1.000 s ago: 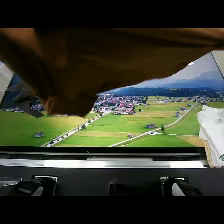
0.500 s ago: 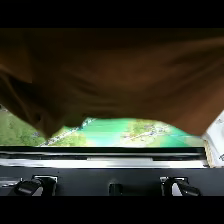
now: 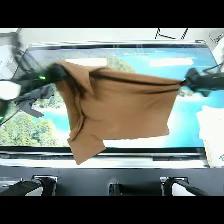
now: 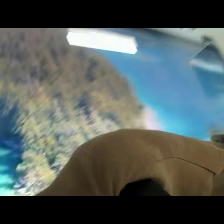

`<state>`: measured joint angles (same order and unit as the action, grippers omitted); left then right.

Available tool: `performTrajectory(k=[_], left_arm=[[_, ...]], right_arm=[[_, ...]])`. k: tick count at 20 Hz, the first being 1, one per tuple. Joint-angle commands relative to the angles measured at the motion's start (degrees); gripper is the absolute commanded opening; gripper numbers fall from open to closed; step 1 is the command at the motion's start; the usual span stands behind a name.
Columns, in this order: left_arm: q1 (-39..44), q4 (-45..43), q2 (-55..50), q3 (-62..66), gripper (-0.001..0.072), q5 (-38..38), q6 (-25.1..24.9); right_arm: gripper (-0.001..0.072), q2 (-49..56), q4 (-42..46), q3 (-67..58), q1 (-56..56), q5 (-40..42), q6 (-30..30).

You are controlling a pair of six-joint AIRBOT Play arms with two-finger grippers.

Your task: Fold the clothes and pants, and hang the long-sleeved shirts on hangers.

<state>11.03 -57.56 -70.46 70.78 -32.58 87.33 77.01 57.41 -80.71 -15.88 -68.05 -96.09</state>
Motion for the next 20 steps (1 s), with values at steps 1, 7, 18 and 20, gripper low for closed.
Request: performTrajectory(k=[1, 7, 18, 20], left_arm=[[-0.3, 3.0, -11.8, -0.6, 0.0026, 0.4, 0.4], [-1.1, 6.3, -14.8, -0.4, 0.0216, -10.0, 0.1], [-19.5, -13.4, -8.8, -9.4, 0.0632, -51.4, -4.4], [-16.4, -13.3, -7.0, -17.3, 0.0627, -44.2, -4.8]], right_arm=[[0.0045, 12.4, -9.7, 2.5, 0.1, 0.6, -2.5], [0.0059, 16.0, -9.9, 1.4, -0.4, 0.7, -0.7], [0.0589, 13.9, 13.1, -1.1, -15.6, -22.5, 5.3], [0.0589, 13.9, 11.0, 2.6, -14.9, -22.4, 6.1]])
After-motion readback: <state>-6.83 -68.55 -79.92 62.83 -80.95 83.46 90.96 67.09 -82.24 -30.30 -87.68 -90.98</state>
